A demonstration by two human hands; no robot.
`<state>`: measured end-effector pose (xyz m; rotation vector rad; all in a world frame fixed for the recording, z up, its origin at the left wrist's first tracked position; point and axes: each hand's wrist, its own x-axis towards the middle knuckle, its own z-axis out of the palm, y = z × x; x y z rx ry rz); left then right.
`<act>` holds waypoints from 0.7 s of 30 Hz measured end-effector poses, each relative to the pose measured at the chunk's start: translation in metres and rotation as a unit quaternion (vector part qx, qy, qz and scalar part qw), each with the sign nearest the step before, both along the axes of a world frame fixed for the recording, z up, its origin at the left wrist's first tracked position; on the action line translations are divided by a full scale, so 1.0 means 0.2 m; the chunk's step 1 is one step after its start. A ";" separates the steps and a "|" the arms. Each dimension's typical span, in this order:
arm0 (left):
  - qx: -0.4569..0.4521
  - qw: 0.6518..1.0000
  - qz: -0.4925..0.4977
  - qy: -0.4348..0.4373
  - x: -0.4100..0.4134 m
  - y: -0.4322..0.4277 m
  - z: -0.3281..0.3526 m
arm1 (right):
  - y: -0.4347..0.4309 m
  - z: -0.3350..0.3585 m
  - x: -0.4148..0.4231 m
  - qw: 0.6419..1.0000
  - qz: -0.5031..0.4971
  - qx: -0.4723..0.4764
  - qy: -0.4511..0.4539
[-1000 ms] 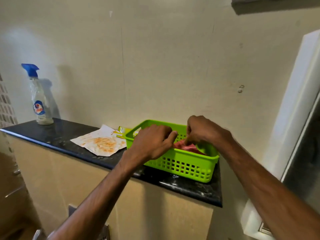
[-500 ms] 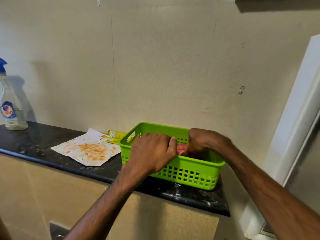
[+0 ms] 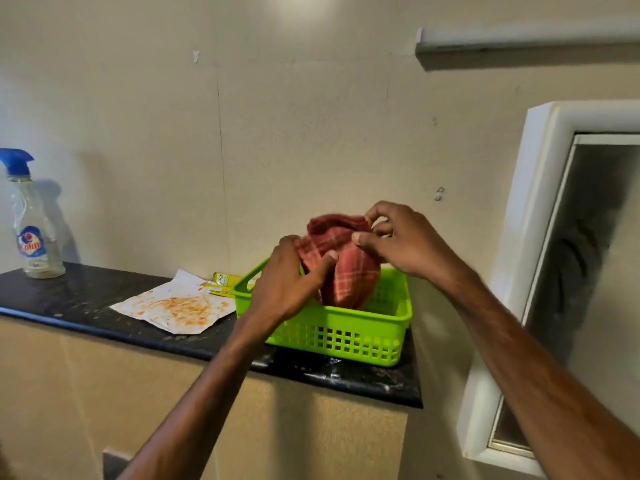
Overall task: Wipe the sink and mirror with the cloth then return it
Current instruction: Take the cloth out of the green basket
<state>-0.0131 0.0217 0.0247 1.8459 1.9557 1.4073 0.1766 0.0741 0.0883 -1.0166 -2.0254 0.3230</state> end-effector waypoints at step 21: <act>0.089 0.885 -0.339 -0.307 0.59 -0.35 0.20 | -0.51 -0.05 0.51 0.944 0.037 0.130 0.300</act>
